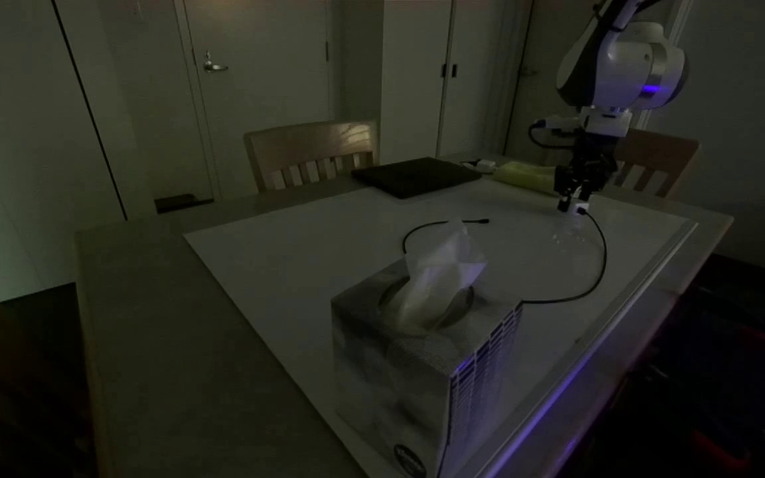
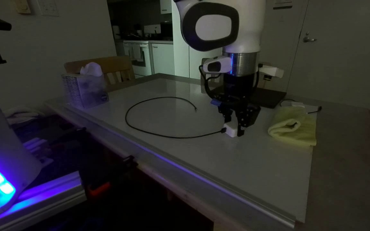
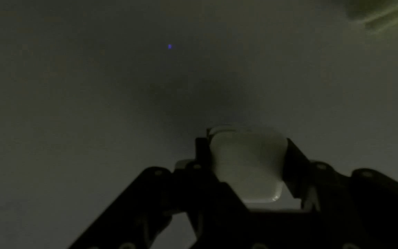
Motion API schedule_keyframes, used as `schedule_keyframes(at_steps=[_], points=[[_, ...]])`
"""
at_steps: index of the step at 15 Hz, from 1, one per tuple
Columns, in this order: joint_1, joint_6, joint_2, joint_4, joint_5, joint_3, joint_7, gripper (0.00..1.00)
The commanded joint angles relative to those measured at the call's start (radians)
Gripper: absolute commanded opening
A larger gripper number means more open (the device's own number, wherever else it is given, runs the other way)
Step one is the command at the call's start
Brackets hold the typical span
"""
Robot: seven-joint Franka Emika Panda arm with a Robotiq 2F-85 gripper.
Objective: Straighten the cable
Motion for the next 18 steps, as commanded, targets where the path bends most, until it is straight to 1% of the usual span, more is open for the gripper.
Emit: schedule_keyframes(at_steps=[1,4,5,6,8,9,12,15,17,18], points=[[0.076,0.054,0.006,-0.041,0.187,-0.112,-0.007,0.27],[0.156,0.071,0.019,-0.068,0.376,-0.215,-0.010,0.27],[0.096,0.030,0.002,-0.047,0.288,-0.161,-0.011,0.52],[0.119,0.033,0.004,-0.057,0.328,-0.190,-0.011,0.52],[0.135,0.037,0.005,-0.064,0.346,-0.206,-0.009,0.52],[0.137,0.038,0.005,-0.064,0.347,-0.206,-0.008,0.27],[0.155,0.047,0.025,-0.058,0.386,-0.222,-0.008,0.27],[0.161,0.076,0.038,-0.071,0.466,-0.232,-0.006,0.27],[0.156,0.096,0.047,-0.076,0.543,-0.234,-0.006,0.27],[0.139,0.108,0.039,-0.077,0.604,-0.222,-0.006,0.27]])
